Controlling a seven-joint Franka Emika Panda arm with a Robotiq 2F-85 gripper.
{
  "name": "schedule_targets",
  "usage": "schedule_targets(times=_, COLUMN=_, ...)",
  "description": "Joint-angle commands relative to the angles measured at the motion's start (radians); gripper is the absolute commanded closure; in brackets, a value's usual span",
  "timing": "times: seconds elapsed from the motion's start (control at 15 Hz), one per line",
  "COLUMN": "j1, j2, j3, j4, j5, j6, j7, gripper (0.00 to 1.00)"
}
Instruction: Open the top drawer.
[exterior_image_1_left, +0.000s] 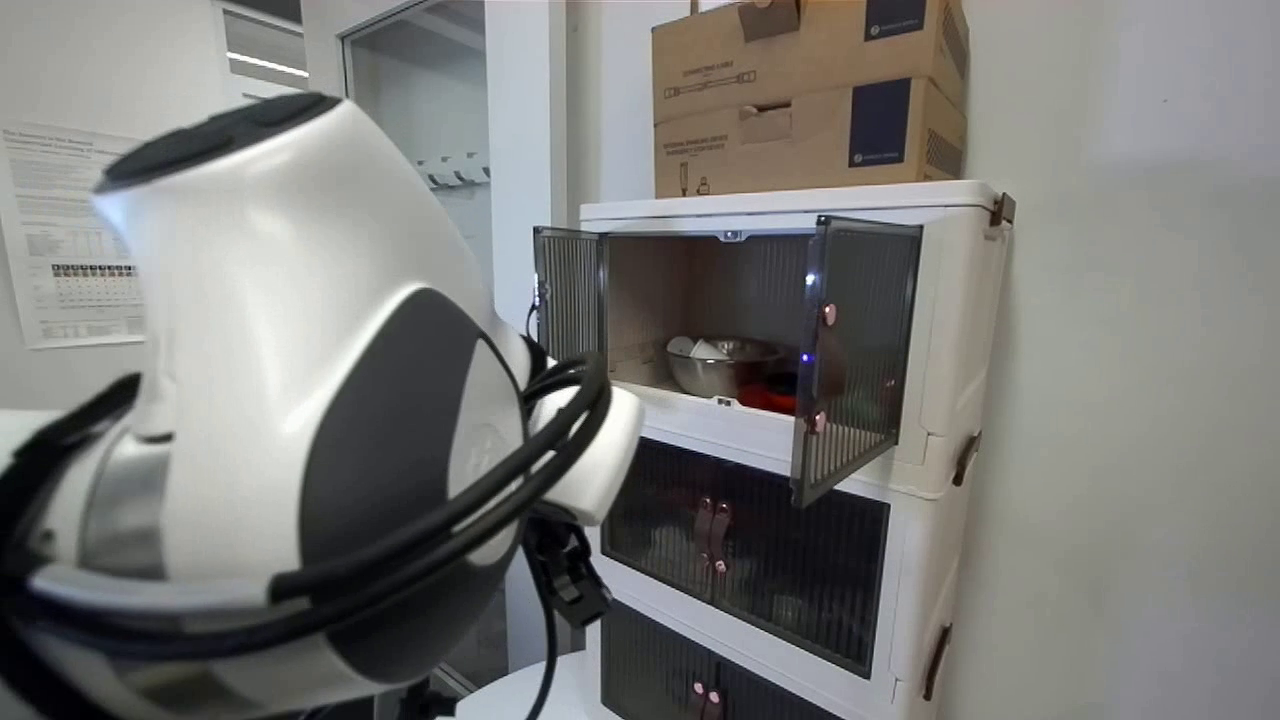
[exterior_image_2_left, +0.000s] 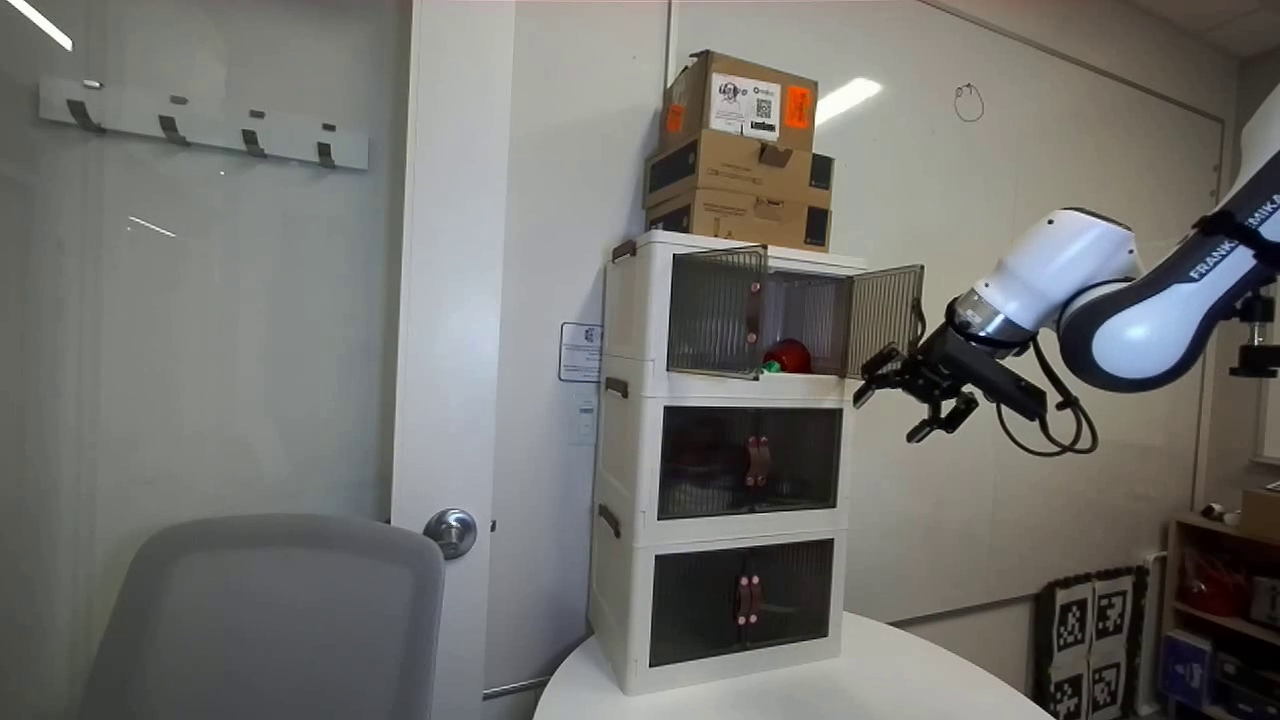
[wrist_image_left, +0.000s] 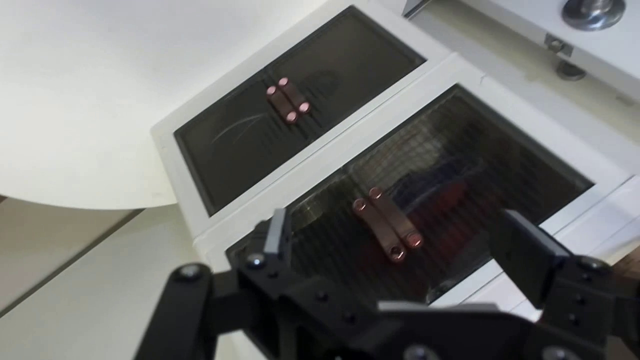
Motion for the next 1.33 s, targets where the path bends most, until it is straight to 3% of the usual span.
schedule_targets(times=0.0, j1=0.008, j2=0.246, j3=0.099, j4=-0.012, j5=0.107, j6=-0.176, j7=-0.188, gripper=0.00)
schedule_targets(times=0.4, j1=-0.003, j2=0.522, j3=0.304, j4=0.063, j5=0.392, j6=-0.598, j7=-0.495, gripper=0.00)
schedule_targets(times=0.47, j1=-0.007, j2=0.495, j3=0.340, j4=0.077, j5=0.529, j6=-0.637, j7=-0.591, gripper=0.00)
schedule_targets(times=0.8, j1=0.005, j2=0.470, j3=0.452, j4=0.221, j5=0.941, j6=-0.973, j7=-0.826, gripper=0.00)
schedule_targets(times=0.87, j1=-0.039, j2=0.415, j3=0.443, j4=0.158, j5=0.936, j6=-0.850, j7=-0.830, gripper=0.00)
schedule_targets(times=1.0, j1=-0.036, j2=0.417, j3=0.464, j4=0.196, j5=0.995, j6=-0.929, j7=-0.861, gripper=0.00)
schedule_targets(times=1.27, j1=-0.032, j2=0.416, j3=0.466, j4=0.199, j5=1.002, j6=-0.938, j7=-0.863, gripper=0.00)
